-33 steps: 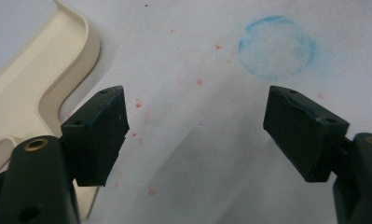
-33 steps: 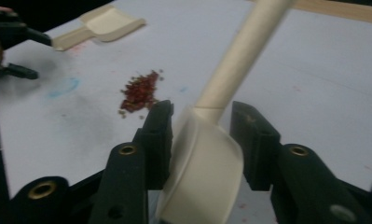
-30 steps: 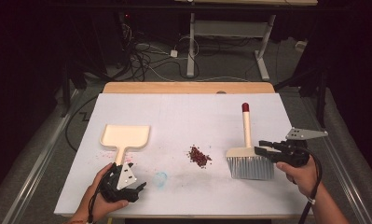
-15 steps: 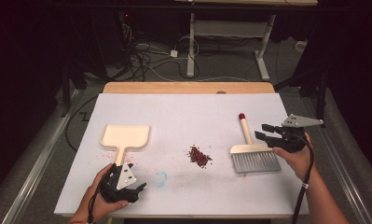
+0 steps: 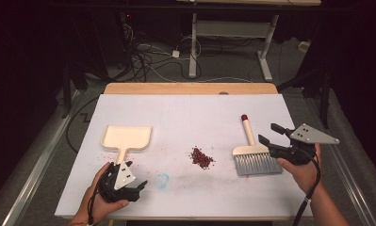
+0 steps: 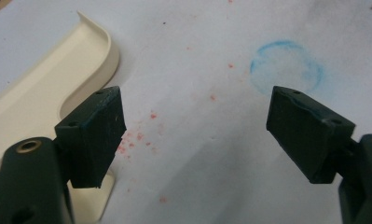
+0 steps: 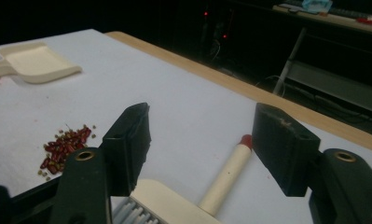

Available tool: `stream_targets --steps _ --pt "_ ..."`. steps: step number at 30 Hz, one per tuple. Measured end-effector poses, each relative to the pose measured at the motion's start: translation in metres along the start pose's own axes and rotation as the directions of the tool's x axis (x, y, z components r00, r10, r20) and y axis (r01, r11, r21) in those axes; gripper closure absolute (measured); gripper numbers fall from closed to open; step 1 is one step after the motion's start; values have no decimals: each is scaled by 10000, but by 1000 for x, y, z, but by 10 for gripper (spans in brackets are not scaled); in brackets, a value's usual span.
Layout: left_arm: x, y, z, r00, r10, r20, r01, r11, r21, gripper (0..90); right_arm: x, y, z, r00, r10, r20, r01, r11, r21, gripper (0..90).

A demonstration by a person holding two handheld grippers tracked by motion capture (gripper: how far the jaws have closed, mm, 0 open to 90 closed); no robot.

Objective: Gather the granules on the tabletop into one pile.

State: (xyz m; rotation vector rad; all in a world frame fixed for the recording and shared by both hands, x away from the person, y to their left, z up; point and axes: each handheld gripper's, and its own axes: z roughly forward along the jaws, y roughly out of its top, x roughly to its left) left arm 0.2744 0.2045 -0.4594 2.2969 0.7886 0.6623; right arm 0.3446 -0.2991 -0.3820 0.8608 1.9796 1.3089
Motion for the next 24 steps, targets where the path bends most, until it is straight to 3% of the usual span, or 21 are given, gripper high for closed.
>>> stream_targets --steps 6,11,18,24 --pt "1 1 -2 10000 -83 -27 82 9993 -351 182 24 -6 -9 9948 -60 1020 82 9997 -209 209" --pt "-1 1 -7 9995 -126 -298 107 9981 -611 176 43 -20 -18 9935 -793 814 813 9965 -215 198" --pt "-4 -1 -13 9988 -94 -478 53 9964 -851 176 59 -45 -29 9962 -659 566 667 9977 -123 208" --pt "-3 -2 -13 9991 -74 -411 40 9965 -830 176 66 -44 -32 9931 -933 714 948 9953 -175 210"
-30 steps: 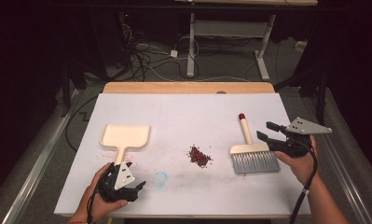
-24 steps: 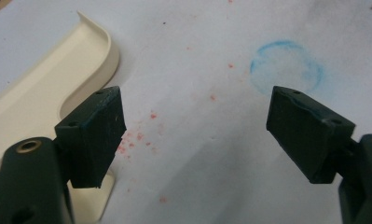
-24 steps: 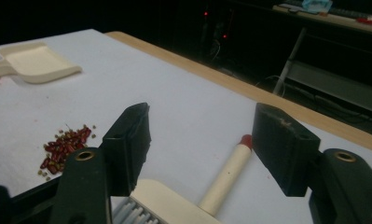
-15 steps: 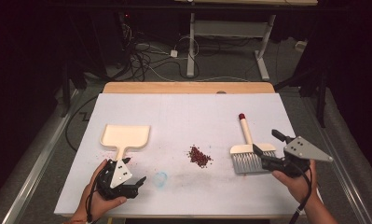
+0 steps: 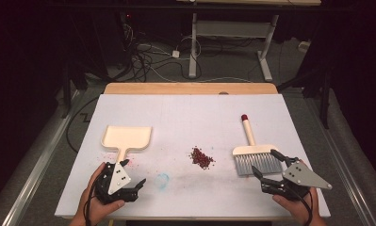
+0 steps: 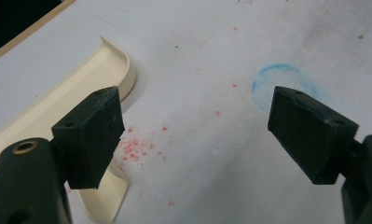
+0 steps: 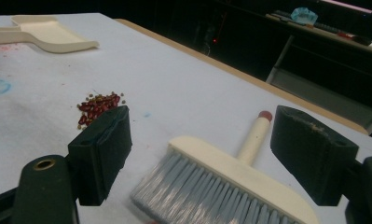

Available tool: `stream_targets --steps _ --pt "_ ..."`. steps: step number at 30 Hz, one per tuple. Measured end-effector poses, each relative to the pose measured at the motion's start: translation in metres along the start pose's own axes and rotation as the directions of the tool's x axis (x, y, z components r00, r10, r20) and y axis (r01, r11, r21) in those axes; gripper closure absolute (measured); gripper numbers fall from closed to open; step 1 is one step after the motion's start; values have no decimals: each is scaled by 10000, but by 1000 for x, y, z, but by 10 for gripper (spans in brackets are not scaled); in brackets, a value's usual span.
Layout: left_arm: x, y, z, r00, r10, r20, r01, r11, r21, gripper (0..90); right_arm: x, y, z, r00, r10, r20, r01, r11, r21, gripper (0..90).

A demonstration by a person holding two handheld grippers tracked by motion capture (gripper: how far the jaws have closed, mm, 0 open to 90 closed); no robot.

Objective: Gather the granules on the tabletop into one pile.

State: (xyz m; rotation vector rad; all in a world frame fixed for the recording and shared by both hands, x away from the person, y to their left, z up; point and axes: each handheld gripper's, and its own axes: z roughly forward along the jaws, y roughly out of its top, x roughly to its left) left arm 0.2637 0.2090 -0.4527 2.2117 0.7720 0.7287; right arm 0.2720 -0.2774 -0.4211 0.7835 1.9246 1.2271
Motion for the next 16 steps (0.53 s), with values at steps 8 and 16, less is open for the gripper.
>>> stream_targets --steps 8,16 --pt "2 1 4 10000 -18 18 18 10000 62 176 1 -3 4 9996 -255 82 253 9995 199 211" --pt "0 3 7 10000 68 -3 -67 9997 222 175 -1 -3 4 9998 -195 85 193 9995 238 211"
